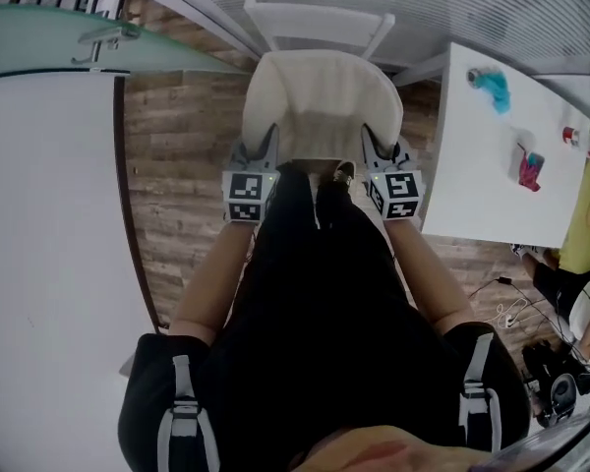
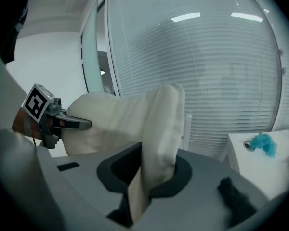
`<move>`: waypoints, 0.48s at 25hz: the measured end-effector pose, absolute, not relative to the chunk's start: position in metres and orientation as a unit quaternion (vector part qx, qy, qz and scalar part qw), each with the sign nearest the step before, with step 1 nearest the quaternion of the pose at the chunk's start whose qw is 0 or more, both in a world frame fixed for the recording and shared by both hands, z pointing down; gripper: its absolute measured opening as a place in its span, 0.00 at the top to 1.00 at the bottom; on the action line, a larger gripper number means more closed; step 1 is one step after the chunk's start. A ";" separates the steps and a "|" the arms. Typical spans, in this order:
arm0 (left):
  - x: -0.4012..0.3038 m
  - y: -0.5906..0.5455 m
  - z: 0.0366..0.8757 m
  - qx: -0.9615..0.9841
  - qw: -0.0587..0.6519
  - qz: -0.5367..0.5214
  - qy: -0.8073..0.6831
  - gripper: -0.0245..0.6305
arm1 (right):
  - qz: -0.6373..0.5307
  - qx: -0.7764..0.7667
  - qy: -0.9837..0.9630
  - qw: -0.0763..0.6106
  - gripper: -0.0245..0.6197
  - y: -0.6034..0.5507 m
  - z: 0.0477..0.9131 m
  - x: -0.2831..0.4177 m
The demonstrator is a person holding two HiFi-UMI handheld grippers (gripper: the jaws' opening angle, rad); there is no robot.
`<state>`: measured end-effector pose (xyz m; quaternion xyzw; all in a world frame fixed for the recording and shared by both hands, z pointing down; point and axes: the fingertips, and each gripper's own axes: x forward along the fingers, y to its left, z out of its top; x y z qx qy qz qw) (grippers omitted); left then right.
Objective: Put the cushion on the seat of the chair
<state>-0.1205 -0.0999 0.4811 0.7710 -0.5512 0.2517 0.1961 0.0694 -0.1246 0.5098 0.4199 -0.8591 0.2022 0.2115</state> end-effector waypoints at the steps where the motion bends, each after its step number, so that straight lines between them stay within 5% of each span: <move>1: -0.125 -0.104 0.492 0.772 0.203 0.255 -0.545 0.88 | 0.209 0.421 -0.855 0.218 0.87 -0.127 0.520 0.066; 12: -0.151 -0.151 0.637 0.783 0.269 0.298 -0.476 0.88 | 0.281 0.439 -0.811 0.267 0.87 -0.146 0.650 0.048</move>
